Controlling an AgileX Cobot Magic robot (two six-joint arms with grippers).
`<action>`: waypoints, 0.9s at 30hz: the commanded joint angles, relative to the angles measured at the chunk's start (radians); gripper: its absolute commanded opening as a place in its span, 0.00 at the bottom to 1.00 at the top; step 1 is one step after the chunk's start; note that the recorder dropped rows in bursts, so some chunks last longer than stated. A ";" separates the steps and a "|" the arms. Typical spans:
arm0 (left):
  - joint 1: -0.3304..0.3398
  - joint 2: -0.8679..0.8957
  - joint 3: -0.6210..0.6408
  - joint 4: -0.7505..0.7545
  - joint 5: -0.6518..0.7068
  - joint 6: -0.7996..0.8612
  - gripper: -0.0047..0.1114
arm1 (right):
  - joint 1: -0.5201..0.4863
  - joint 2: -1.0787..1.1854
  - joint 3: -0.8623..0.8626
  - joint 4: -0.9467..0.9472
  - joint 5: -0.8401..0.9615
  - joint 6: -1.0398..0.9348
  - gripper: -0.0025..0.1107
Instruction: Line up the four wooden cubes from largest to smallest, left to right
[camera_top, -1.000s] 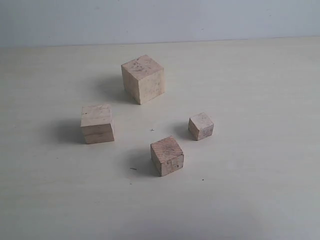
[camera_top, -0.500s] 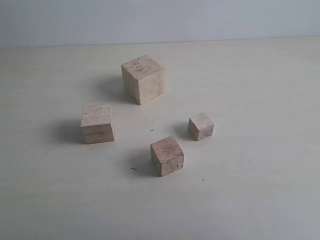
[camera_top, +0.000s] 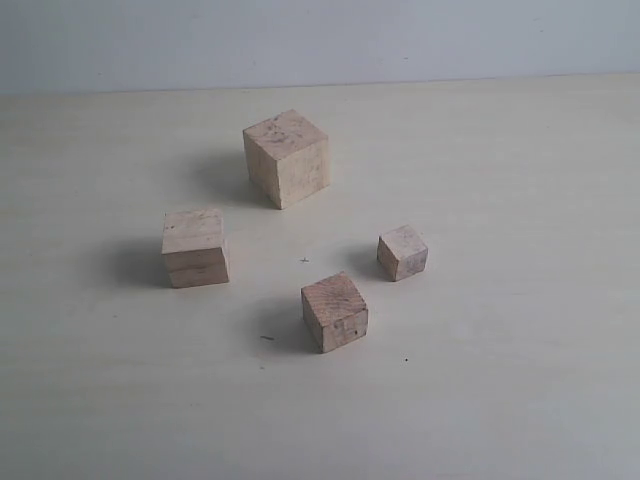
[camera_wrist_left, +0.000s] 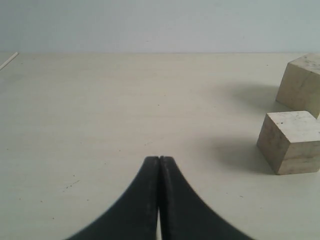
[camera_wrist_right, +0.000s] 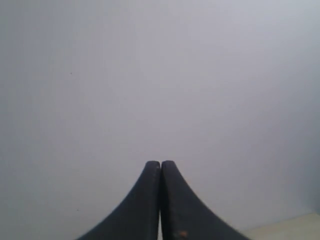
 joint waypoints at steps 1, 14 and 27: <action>-0.005 -0.006 0.003 0.002 -0.010 -0.007 0.04 | 0.003 0.108 -0.172 -0.001 0.127 0.028 0.02; -0.005 -0.006 0.003 0.002 -0.010 -0.007 0.04 | 0.037 0.810 -0.706 -0.001 0.492 0.026 0.02; -0.005 -0.006 0.003 0.002 -0.010 -0.007 0.04 | 0.171 1.400 -1.260 0.298 0.745 -0.043 0.02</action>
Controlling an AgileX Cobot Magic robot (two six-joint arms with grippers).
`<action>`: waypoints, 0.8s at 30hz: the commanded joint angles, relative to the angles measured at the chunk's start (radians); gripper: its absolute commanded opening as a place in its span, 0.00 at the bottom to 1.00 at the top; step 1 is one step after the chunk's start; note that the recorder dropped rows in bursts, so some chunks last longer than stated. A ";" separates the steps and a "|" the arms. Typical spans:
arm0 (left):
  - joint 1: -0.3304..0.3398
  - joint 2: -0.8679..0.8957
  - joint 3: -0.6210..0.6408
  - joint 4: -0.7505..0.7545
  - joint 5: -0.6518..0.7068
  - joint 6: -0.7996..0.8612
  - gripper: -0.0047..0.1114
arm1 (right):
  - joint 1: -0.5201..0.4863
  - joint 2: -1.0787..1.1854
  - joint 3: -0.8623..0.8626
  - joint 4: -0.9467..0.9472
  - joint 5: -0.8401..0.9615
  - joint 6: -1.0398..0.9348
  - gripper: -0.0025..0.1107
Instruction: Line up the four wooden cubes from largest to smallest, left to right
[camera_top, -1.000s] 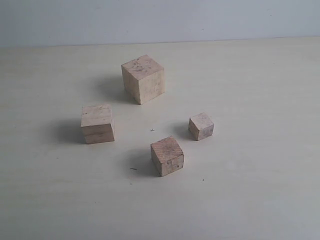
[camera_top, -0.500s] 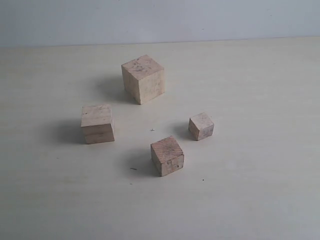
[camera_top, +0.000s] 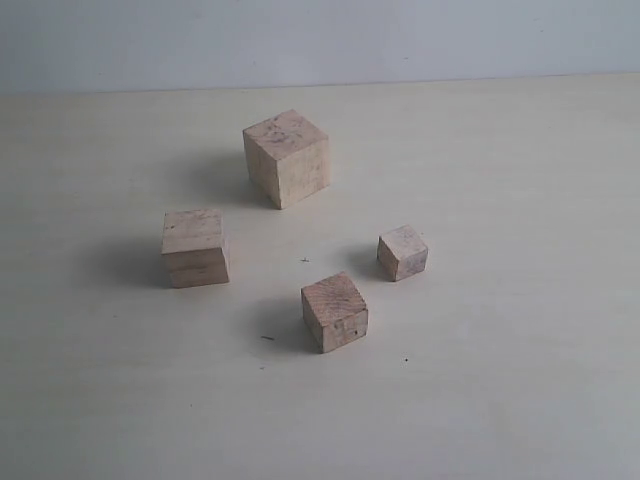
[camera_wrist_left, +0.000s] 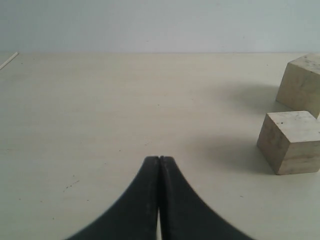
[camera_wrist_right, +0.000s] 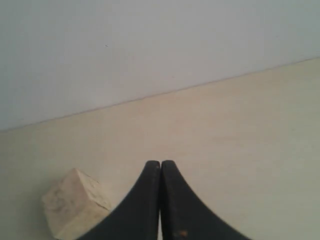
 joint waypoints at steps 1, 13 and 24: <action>-0.005 -0.006 0.003 0.002 -0.010 -0.007 0.04 | 0.001 0.092 -0.123 0.107 -0.019 -0.009 0.02; -0.005 -0.006 0.003 0.002 -0.010 -0.007 0.04 | 0.049 0.181 -0.158 0.331 -0.025 -0.366 0.02; -0.005 -0.006 0.003 0.002 -0.010 -0.007 0.04 | 0.262 0.384 -0.250 0.129 0.105 -0.500 0.11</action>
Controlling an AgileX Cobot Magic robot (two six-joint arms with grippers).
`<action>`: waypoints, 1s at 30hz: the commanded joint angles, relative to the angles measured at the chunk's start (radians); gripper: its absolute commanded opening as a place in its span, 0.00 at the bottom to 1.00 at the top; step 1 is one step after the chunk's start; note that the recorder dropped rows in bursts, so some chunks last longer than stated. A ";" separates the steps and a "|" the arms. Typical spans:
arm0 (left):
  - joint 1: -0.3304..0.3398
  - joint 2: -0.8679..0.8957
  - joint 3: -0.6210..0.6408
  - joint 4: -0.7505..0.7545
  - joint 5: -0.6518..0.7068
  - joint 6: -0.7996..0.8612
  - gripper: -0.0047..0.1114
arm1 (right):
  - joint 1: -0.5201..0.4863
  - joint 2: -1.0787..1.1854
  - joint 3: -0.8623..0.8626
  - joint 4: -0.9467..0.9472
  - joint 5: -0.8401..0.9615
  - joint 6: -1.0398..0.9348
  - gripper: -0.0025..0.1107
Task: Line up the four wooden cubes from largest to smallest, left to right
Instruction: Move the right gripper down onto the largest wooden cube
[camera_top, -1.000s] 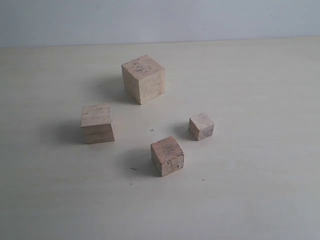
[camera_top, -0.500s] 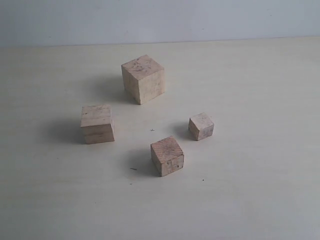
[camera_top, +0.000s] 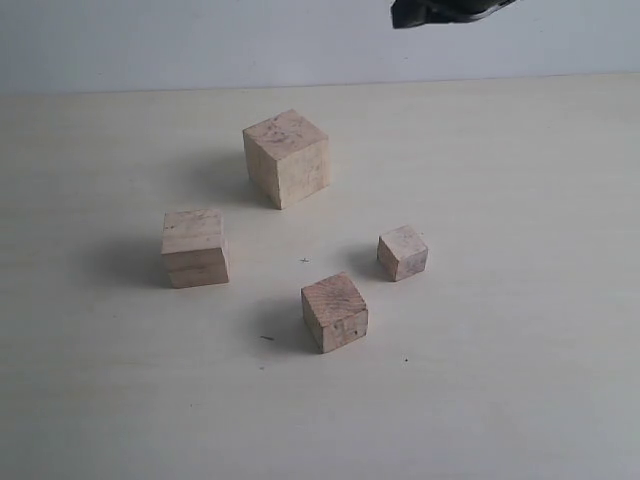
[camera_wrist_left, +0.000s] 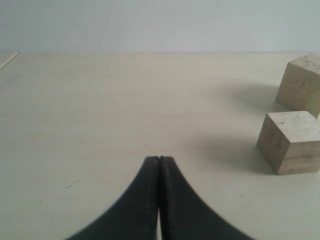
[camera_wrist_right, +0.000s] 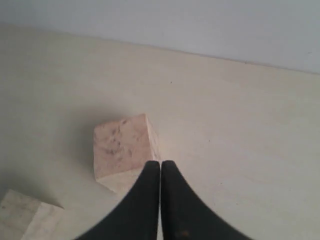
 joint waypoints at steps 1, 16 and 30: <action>-0.005 -0.006 0.003 0.002 -0.010 -0.007 0.04 | 0.070 0.082 -0.094 -0.155 0.053 0.038 0.13; -0.005 -0.006 0.003 0.002 -0.010 -0.007 0.04 | 0.143 0.373 -0.433 -0.164 0.183 -0.025 0.95; -0.005 -0.006 0.003 0.002 -0.010 -0.007 0.04 | 0.201 0.532 -0.433 -0.183 0.088 -0.138 0.95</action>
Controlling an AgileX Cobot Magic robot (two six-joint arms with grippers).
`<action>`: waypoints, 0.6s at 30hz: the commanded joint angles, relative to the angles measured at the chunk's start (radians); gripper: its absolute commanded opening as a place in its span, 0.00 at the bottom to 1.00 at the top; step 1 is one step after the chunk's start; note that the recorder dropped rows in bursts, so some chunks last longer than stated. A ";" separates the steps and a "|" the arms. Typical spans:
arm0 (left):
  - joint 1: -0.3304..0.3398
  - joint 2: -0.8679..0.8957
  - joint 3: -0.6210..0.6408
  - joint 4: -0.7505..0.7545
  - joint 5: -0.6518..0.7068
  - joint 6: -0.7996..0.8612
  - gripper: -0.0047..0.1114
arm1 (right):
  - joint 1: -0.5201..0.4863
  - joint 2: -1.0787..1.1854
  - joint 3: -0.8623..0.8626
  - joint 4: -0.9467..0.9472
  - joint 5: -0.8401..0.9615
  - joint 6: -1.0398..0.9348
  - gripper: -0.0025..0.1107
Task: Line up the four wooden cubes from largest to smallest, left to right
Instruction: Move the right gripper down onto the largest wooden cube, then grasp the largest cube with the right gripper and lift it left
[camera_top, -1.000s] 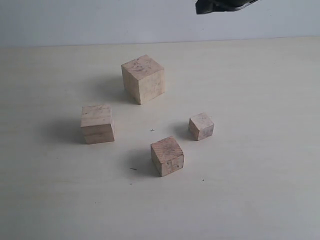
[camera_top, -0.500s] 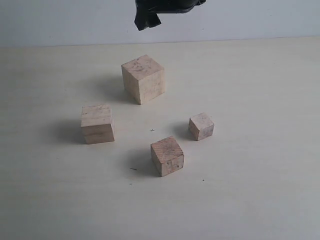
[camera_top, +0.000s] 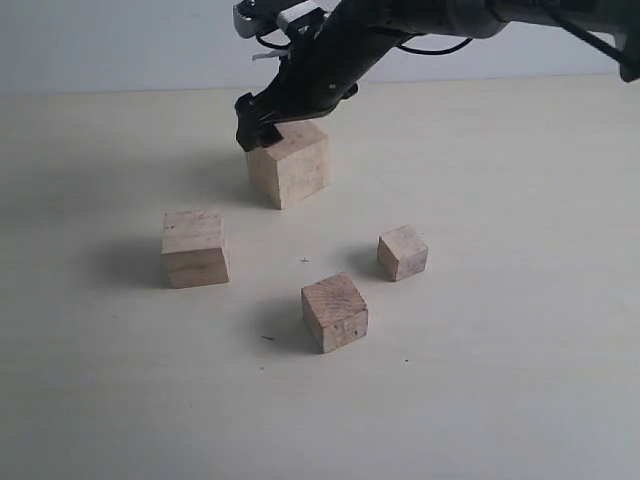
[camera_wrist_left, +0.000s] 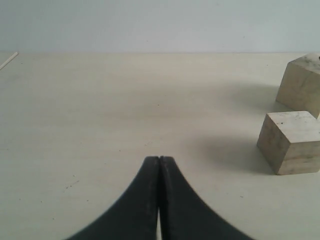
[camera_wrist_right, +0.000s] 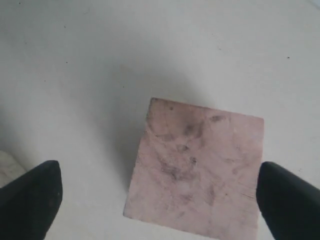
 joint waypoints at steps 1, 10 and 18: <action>-0.005 -0.006 0.003 0.002 -0.010 -0.007 0.04 | 0.001 0.028 -0.007 -0.033 -0.041 -0.009 0.95; -0.005 -0.006 0.003 0.002 -0.010 -0.007 0.04 | 0.001 0.042 -0.007 -0.033 -0.116 0.009 0.95; -0.005 -0.006 0.003 0.002 -0.010 -0.007 0.04 | 0.001 0.106 -0.007 -0.051 -0.120 0.028 0.95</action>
